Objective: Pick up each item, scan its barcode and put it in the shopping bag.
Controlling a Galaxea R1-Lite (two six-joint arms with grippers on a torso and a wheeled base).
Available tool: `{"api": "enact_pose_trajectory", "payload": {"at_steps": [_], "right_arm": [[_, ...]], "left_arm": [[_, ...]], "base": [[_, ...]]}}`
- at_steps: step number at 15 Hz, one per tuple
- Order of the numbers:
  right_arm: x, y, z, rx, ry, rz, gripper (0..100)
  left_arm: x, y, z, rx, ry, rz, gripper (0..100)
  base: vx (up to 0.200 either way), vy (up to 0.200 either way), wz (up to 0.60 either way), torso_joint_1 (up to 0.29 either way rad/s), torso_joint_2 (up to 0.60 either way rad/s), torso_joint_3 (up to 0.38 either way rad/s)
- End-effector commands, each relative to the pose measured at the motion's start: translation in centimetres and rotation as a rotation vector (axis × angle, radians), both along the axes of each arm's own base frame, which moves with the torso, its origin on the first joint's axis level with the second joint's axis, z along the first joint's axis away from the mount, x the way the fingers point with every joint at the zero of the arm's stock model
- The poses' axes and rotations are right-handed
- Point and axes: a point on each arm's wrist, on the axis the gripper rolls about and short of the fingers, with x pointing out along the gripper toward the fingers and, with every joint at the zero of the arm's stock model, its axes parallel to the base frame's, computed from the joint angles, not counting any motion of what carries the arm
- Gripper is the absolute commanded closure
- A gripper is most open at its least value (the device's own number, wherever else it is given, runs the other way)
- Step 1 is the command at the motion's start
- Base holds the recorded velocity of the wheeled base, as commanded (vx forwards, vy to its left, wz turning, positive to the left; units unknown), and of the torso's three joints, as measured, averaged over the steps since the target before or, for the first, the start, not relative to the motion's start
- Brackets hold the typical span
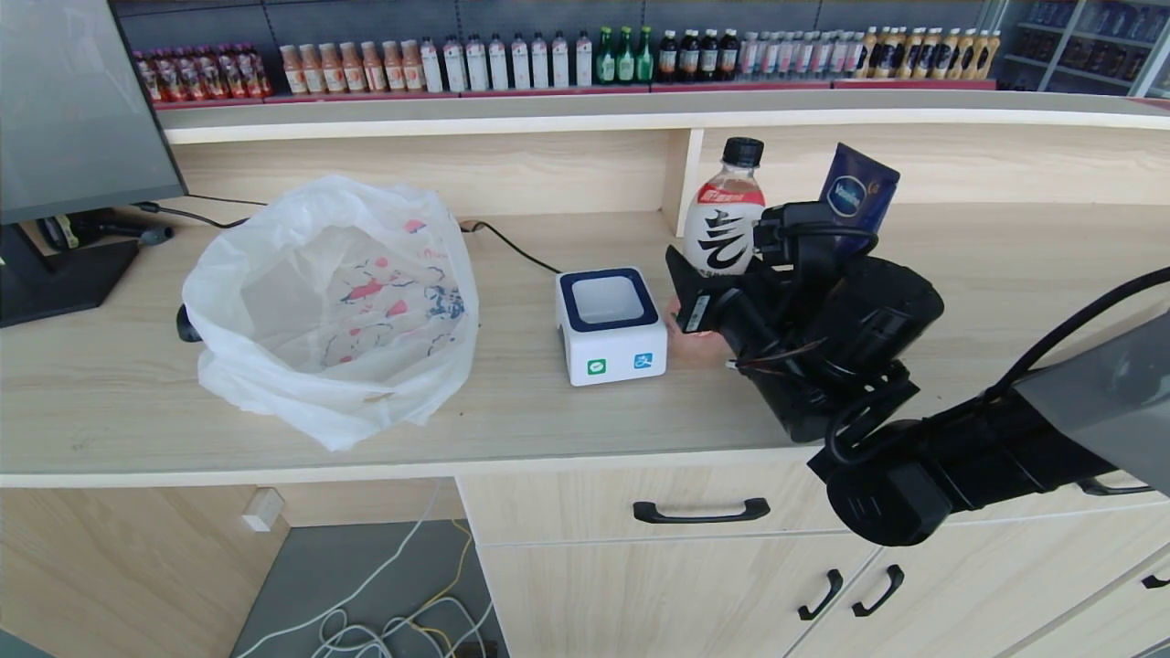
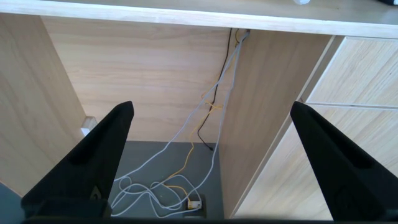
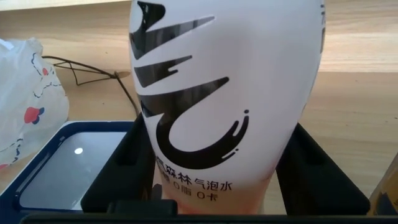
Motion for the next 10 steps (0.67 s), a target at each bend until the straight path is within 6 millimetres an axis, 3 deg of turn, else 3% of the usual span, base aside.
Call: {"api": "enact_pose_trajectory", "payload": {"at_steps": [1,10], "right_arm": [[-0.3,-0.1,0.6,0.008,-0.015,0.002,100],[-1.8,-0.9,2.0,0.023,-0.042,0.007,100]], "left_arm": [[0.0,0.0,0.0,0.0,0.0,0.0,0],[0.0,0.0,0.0,0.0,0.0,-0.002,0]], "base": [[0.0,0.0,0.0,0.0,0.0,0.0],[0.0,0.0,0.0,0.0,0.0,0.0]]}}
